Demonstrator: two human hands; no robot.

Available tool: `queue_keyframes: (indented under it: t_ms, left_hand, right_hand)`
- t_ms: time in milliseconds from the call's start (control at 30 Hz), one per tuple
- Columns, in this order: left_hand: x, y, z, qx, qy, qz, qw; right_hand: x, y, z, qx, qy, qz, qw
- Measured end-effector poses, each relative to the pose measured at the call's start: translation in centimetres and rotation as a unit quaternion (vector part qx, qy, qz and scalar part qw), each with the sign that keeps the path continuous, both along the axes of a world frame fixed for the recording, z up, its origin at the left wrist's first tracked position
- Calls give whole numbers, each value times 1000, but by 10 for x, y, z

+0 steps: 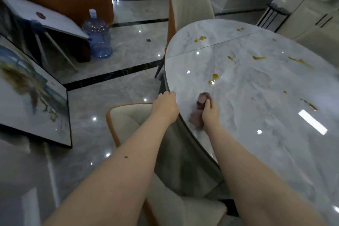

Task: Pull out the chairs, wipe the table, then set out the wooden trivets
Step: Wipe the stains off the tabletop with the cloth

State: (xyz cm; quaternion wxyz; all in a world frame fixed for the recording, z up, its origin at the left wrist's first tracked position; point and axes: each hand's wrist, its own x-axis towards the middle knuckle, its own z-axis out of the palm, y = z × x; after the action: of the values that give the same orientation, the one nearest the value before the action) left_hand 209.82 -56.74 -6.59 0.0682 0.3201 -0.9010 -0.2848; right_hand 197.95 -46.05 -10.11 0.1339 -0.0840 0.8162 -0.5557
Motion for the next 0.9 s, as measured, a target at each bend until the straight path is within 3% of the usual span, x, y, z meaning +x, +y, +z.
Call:
queue_keyframes:
  t_ms: [133, 267, 500, 900]
  left_hand:
    - [1, -17, 7, 118, 19, -8, 993]
    - [-11, -35, 5, 213, 43, 17, 976]
    - [-49, -99, -4, 323, 60, 67, 942]
    - [-131, -139, -11, 308, 75, 13, 948]
  right_hand:
    - [28, -30, 20, -145, -202, -49, 967]
    - [31, -65, 24, -224, -297, -41, 928]
    - [4, -118, 22, -281, -333, 19, 900]
    - [-61, -144, 19, -302, -315, -125, 891]
